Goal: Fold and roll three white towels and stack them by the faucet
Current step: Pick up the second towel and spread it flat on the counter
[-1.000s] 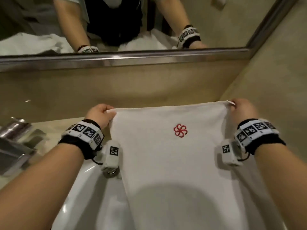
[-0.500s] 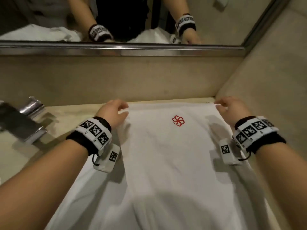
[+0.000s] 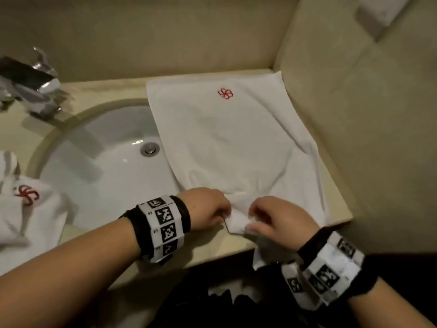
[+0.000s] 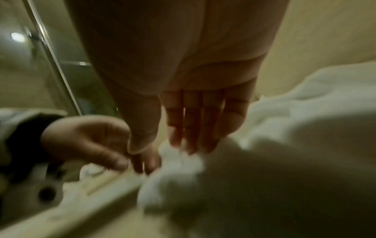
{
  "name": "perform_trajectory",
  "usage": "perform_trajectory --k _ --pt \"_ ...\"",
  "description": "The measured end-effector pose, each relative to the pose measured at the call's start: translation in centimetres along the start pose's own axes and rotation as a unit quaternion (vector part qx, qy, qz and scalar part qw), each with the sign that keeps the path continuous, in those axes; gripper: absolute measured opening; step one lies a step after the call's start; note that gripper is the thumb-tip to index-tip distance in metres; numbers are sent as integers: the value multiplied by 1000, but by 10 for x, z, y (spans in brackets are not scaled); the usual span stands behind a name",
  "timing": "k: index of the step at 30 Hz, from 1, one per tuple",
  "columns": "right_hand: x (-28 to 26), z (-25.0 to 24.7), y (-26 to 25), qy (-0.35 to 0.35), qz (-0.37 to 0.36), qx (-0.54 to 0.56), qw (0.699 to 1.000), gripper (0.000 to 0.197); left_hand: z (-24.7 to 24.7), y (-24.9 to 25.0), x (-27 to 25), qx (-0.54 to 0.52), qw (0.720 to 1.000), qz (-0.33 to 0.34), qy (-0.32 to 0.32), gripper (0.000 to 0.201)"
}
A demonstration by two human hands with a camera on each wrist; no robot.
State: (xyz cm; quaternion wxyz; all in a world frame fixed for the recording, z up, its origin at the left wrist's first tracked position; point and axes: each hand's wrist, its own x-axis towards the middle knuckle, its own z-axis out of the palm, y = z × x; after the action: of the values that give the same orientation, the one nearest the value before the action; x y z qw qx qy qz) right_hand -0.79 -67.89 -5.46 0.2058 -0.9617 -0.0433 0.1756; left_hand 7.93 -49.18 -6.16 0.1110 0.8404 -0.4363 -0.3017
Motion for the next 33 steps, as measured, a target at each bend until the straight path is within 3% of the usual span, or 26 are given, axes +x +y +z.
perform_trajectory --k 3,8,11,13,16,18,22,24,26,29,31,33 --pt "-16 37 4 -26 26 -123 992 54 21 2 2 -10 999 -13 49 34" --pt "-8 45 6 35 32 -135 990 26 35 9 11 57 993 -14 103 42" --pt "-5 21 7 65 51 6 997 24 34 13 15 80 989 -43 119 53" --pt "-2 -8 7 116 52 109 986 23 21 16 18 39 981 -71 177 60" --pt "7 -50 6 182 28 189 965 21 -17 21 29 9 957 -79 278 41" --pt "18 -74 9 207 31 191 959 19 -45 25 37 29 952 -84 294 26" --pt "39 -96 37 238 137 22 961 22 -82 20 51 -18 943 -110 314 23" --pt "39 -91 52 237 198 -35 951 20 -84 19 53 -61 953 -62 289 24" --pt "31 -77 59 249 220 15 943 19 -72 21 57 -55 979 20 193 21" --pt "16 -38 52 215 155 79 961 13 -42 19 67 13 998 54 38 28" --pt "6 -10 36 122 97 98 983 29 -33 11 80 70 996 46 -2 41" --pt "5 13 27 46 81 22 995 58 -33 3 89 74 996 44 17 45"
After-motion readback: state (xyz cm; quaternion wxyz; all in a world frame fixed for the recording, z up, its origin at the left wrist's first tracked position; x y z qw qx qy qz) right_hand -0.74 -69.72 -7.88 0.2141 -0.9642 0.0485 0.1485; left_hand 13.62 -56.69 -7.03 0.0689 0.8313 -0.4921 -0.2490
